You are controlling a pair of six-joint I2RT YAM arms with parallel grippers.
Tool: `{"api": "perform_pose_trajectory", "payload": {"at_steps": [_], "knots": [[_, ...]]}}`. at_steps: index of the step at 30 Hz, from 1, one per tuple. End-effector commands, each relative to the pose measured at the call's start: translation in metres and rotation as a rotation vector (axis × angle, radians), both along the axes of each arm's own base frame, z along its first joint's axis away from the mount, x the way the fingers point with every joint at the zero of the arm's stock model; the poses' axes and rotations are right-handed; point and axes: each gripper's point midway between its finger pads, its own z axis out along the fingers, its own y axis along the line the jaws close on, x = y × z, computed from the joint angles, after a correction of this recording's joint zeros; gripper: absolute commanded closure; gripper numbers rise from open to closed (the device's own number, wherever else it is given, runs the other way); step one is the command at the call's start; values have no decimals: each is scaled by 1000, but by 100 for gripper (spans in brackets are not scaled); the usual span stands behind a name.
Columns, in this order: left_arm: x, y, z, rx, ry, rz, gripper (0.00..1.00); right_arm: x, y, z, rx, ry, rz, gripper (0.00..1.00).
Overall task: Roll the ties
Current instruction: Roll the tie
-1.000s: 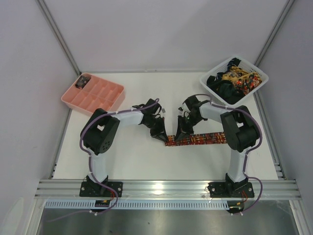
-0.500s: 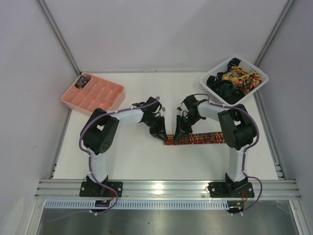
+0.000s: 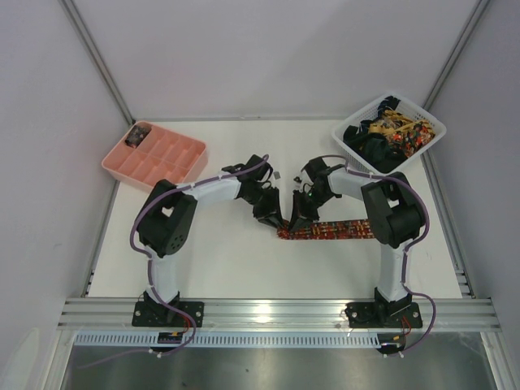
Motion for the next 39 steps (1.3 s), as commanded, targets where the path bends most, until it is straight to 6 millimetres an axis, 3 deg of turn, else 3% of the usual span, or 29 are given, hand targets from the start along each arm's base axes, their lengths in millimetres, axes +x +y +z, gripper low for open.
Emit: {"api": "perform_pose_trajectory", "payload": {"at_steps": [1, 14, 24, 31, 39], "knots": [[5, -32, 26, -126, -48, -47, 77, 11, 8, -7, 6, -28, -6, 97], [3, -60, 20, -137, -13, -84, 69, 5, 1, -7, 3, -17, -19, 97], [-2, -56, -9, -88, 12, -89, 68, 11, -30, 3, -43, -38, -87, 96], [3, -63, -1, -126, -21, -90, 65, 16, -50, 15, -53, -52, -128, 96], [1, -65, 9, -171, -65, -109, 55, 26, -51, 28, -20, -63, -144, 96]]}}
